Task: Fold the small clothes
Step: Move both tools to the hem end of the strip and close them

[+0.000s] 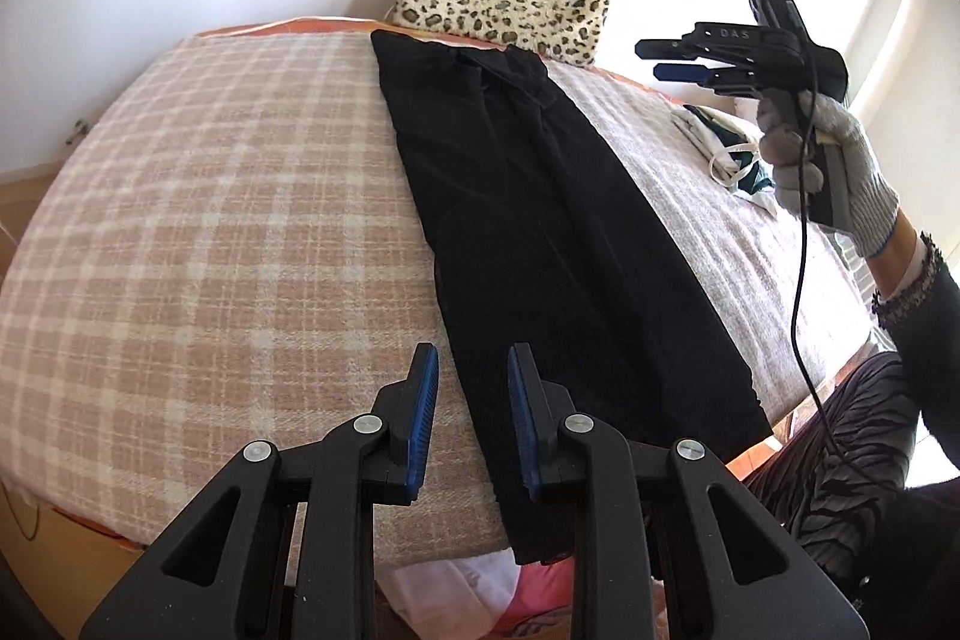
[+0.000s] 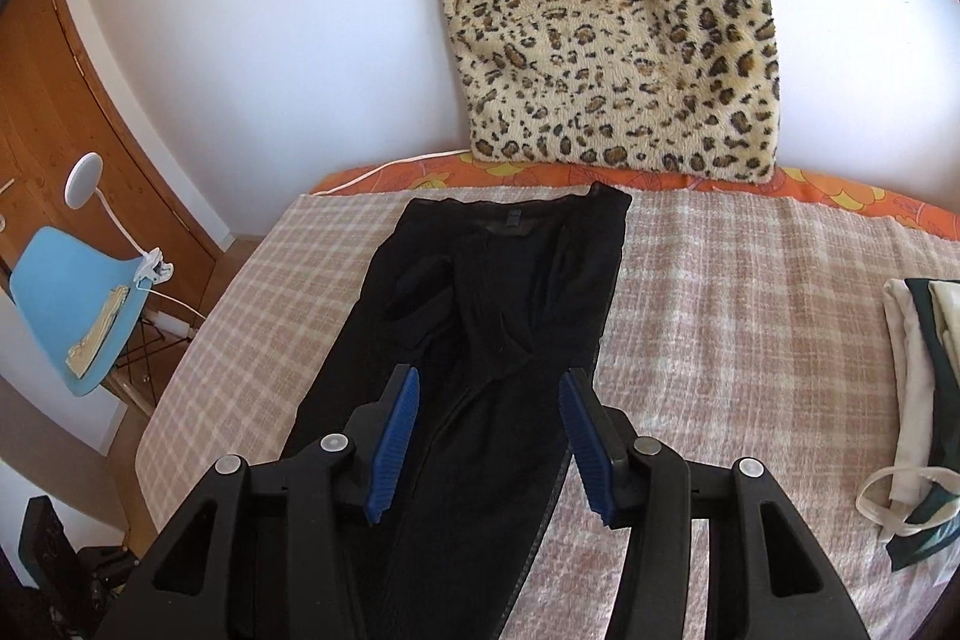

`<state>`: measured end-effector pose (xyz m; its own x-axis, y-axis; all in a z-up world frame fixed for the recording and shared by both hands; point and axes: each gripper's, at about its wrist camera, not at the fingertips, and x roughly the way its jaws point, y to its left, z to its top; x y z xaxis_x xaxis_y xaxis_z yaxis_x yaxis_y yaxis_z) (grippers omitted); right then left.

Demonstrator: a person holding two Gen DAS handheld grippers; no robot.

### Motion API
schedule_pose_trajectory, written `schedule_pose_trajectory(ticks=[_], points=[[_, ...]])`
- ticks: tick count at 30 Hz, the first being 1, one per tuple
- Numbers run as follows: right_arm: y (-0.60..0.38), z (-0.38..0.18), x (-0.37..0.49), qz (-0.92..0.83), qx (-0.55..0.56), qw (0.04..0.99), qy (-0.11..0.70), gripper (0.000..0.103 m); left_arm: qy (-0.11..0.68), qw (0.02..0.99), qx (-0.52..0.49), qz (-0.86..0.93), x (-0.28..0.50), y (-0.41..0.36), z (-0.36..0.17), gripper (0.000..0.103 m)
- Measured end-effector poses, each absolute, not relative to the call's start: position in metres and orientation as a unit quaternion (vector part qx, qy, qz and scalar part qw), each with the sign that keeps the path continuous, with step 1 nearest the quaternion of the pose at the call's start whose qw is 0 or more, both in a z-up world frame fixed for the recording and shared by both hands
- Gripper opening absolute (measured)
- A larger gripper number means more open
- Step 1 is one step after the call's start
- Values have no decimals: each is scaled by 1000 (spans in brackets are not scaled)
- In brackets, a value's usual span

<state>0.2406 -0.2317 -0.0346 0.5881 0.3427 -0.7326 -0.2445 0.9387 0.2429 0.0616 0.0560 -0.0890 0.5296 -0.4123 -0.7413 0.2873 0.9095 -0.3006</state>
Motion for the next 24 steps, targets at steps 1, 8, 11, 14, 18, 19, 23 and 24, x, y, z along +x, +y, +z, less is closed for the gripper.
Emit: schedule_pose_trajectory(ticks=[1,8,11,14,18,19,23,24], points=[[-230,-38,228,169,50,887,427,52,449,866,-82,-206,60,57,-92,22],[-225,-75,131,181,10,859,479,52,488,835,-117,-227,48,55,-109,22],[-226,-87,91,189,21,844,502,52,497,828,-120,-232,42,52,-113,22],[-227,-96,58,191,42,831,521,52,508,821,-122,-231,37,51,-118,22],[-228,-108,26,191,80,810,549,52,521,811,-133,-233,33,50,-123,27],[-227,-112,20,190,87,805,555,52,520,811,-129,-234,32,50,-122,27],[-219,-123,8,188,87,797,568,49,521,810,-119,-241,32,42,-123,27],[-216,-126,9,189,84,795,570,48,523,809,-117,-241,32,40,-124,27]])
